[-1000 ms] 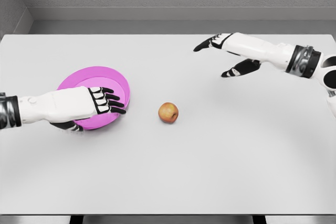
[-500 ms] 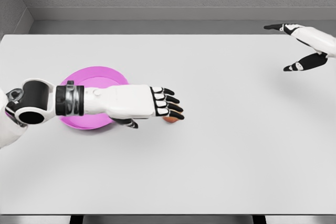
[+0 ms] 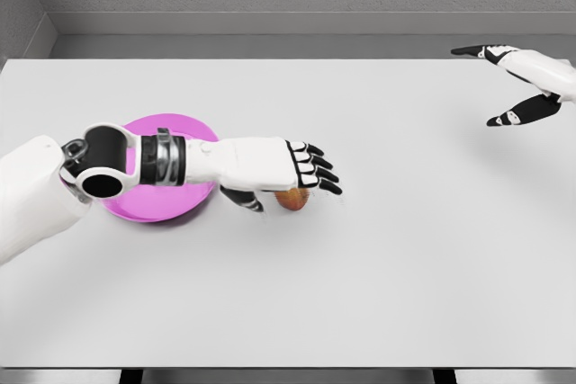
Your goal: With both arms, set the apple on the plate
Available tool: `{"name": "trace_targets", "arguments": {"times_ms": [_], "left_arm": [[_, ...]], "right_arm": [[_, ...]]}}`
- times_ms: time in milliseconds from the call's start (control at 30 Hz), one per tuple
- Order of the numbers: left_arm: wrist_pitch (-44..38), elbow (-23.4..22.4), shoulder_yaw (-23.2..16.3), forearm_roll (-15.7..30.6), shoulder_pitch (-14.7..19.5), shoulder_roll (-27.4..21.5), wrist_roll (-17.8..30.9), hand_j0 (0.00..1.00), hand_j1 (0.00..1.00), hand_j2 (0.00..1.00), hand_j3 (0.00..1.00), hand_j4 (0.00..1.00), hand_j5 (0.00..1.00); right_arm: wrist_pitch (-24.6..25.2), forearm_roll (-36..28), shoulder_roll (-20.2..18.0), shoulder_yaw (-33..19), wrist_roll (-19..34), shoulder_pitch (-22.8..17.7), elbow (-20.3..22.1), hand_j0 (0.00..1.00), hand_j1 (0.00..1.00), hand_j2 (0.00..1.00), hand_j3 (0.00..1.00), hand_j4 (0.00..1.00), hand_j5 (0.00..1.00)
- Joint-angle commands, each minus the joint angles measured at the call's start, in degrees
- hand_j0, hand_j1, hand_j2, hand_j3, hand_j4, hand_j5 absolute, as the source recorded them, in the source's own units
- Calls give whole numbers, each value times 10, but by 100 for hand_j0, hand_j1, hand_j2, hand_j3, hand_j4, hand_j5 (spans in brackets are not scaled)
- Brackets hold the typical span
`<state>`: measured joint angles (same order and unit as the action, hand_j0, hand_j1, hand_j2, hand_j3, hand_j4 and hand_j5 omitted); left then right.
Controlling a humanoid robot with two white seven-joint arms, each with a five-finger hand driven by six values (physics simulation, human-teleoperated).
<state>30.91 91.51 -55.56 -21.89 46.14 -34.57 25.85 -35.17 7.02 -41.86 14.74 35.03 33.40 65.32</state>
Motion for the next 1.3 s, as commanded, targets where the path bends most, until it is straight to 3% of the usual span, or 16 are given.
{"name": "trace_targets", "arguments": {"times_ms": [0,300,400,633,1267], "left_arm": [[-10,-34,0,3,0,1,0,100,100,100,100,100,100],[-25,-35,-8,4,1,14,-1,100,100,100,100,100,100],[-26,-69,-19,2,4,28,-1,100,100,100,100,100,100],[-26,-97,-20,-24,4,46,0,100,100,100,100,100,100],[-45,-108,-39,-43,4,64,-1,95,95,95,95,95,95]], "right_arm": [[2,-4,-7,1,0,-1,3,100,100,100,100,100,100],[2,-4,-9,5,0,3,3,100,100,100,100,100,100],[2,-3,-9,6,0,3,3,100,100,100,100,100,100],[2,-3,-9,13,0,4,3,100,100,100,100,100,100],[2,-3,-17,19,0,6,3,100,100,100,100,100,100]]}}
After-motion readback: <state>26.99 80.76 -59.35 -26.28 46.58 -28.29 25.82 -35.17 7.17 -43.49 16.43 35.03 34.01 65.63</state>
